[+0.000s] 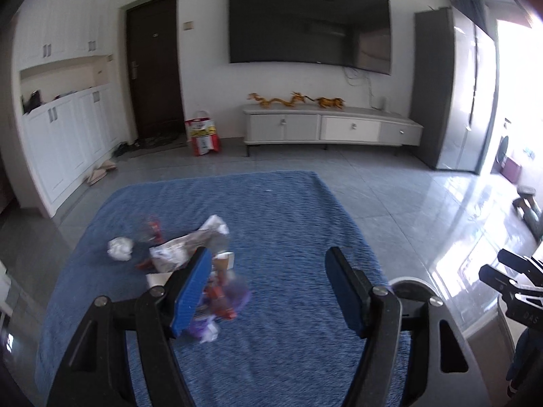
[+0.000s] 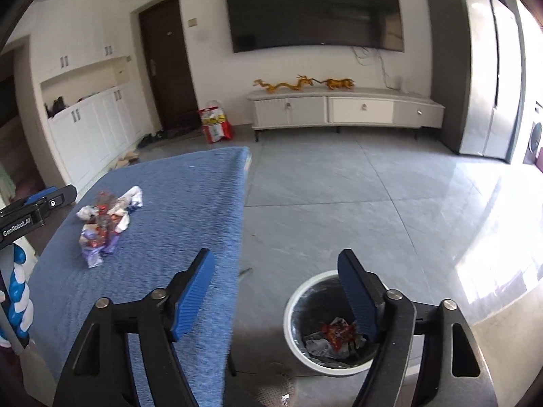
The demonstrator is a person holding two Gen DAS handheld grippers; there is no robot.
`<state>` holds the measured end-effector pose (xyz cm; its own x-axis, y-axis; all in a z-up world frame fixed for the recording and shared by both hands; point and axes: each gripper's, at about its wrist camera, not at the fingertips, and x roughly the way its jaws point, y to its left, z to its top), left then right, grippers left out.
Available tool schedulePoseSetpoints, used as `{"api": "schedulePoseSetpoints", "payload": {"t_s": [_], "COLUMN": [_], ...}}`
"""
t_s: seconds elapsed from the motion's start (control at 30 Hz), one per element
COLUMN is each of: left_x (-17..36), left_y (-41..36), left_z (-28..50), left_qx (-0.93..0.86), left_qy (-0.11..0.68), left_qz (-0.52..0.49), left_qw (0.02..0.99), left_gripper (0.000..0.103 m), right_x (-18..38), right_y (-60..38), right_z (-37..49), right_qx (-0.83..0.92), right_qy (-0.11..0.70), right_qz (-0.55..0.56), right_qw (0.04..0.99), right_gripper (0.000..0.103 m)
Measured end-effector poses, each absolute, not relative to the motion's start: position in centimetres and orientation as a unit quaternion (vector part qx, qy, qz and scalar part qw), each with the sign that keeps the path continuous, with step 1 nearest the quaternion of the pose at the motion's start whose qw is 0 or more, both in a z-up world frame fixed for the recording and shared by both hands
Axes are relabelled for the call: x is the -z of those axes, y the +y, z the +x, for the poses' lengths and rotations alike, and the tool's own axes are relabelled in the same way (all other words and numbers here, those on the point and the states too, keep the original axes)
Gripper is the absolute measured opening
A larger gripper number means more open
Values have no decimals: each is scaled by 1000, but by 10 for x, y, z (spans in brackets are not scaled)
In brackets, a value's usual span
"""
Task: Collect trash
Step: 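Move both grippers back toward the remaining wrappers on the rug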
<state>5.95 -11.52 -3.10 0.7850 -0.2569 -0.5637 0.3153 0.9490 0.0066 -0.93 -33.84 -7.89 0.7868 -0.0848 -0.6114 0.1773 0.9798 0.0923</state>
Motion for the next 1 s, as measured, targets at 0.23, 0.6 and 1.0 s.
{"api": "schedulePoseSetpoints", "payload": {"t_s": [0.23, 0.6, 1.0], "left_x": [35, 37, 47], "left_y": [-78, -27, 21], "left_z": [57, 59, 62], "left_qx": [109, 76, 42], "left_qy": [282, 272, 279], "left_qz": [39, 9, -24], "left_qw": [952, 959, 959], "left_gripper": [68, 68, 68], "right_x": [70, 62, 61], "right_y": [-297, -244, -199], "right_z": [6, 25, 48], "right_qx": [40, 11, -25], "right_qy": [314, 320, 330], "right_qz": [60, 28, 1], "right_qw": [947, 947, 944], "right_gripper": [82, 86, 86]}}
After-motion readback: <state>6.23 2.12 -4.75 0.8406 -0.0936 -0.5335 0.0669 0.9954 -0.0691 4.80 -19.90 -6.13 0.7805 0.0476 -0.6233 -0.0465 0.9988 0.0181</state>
